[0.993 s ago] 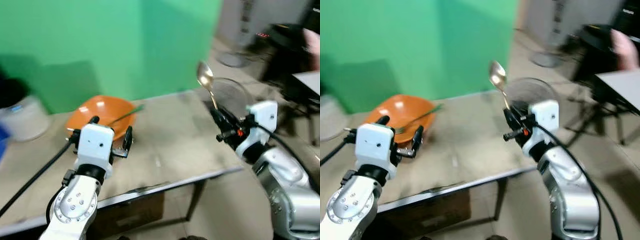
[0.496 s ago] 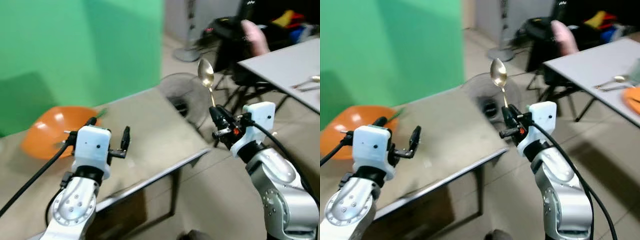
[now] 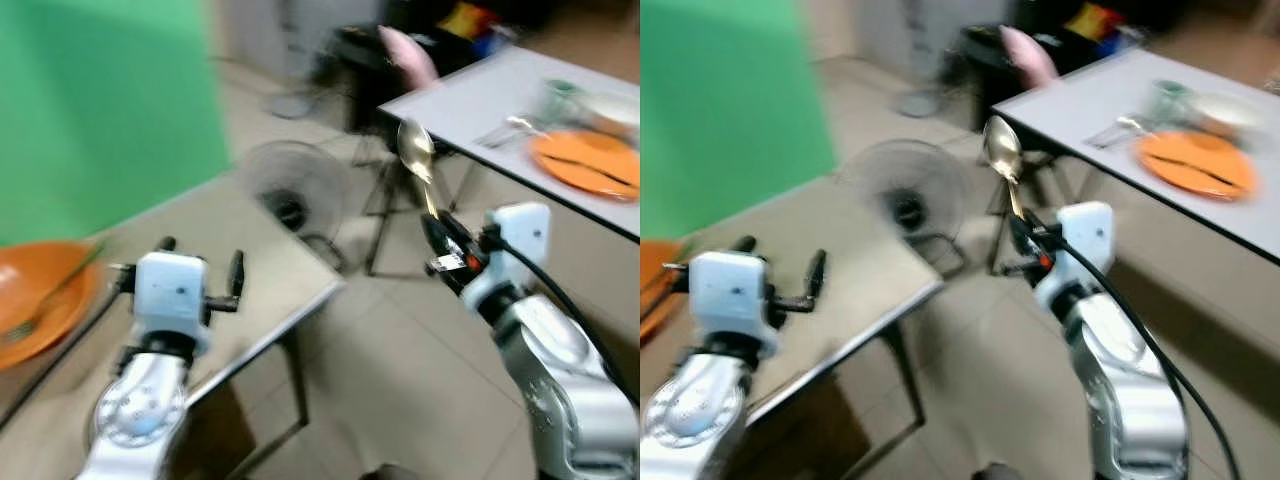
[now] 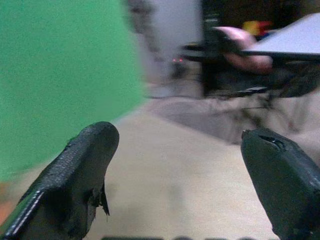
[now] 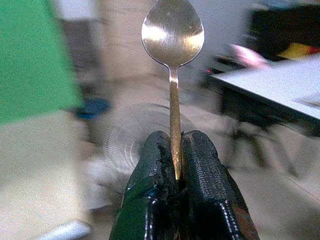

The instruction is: Setting the table

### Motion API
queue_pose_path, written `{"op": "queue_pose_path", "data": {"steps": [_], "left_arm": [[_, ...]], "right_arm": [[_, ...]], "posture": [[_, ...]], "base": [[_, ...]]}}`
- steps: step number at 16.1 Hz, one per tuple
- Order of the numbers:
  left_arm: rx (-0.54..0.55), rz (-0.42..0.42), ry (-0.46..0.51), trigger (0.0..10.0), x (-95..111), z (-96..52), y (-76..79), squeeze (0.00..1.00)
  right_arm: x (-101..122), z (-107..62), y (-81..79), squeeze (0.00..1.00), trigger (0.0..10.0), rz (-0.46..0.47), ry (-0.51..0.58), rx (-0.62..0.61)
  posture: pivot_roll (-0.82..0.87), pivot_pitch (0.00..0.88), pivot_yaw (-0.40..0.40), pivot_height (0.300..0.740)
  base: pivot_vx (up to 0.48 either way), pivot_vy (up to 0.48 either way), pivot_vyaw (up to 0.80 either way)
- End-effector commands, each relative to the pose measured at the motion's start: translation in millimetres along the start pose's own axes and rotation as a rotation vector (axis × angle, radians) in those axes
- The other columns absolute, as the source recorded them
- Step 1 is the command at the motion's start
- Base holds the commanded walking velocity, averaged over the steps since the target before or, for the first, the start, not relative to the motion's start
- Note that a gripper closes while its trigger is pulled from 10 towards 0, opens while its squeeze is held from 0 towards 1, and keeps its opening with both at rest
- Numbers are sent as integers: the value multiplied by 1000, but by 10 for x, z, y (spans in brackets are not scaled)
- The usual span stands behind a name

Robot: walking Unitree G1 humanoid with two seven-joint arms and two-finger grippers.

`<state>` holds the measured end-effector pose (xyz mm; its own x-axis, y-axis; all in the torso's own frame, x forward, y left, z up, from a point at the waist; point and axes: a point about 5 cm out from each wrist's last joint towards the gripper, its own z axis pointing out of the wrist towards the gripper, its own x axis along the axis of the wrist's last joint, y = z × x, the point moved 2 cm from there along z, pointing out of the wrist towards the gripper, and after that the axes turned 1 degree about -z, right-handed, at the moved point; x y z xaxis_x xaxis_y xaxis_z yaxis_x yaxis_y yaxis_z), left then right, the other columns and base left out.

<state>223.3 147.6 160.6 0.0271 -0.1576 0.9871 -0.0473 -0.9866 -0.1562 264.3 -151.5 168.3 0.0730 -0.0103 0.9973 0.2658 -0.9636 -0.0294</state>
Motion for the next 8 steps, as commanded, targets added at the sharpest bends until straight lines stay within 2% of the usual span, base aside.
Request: {"op": "queue_pose_path", "data": {"steps": [1,5,8], "left_arm": [[27,10,15,10000,27,13,-57,0],[23,3,40,10000,45,24,-43,0],[6,25,46,10000,30,36,-9,0]], "right_arm": [[56,5,3,0,10000,-10,19,-22],[-8,-41,169,0,10000,-2,-17,-119],[25,2,194,0,10000,-13,-11,-140]], "posture": [[-50,0,41,740],[-58,0,36,740],[-64,0,49,740]], "base": [[0,0,-800],[0,0,-800],[0,0,-800]]}}
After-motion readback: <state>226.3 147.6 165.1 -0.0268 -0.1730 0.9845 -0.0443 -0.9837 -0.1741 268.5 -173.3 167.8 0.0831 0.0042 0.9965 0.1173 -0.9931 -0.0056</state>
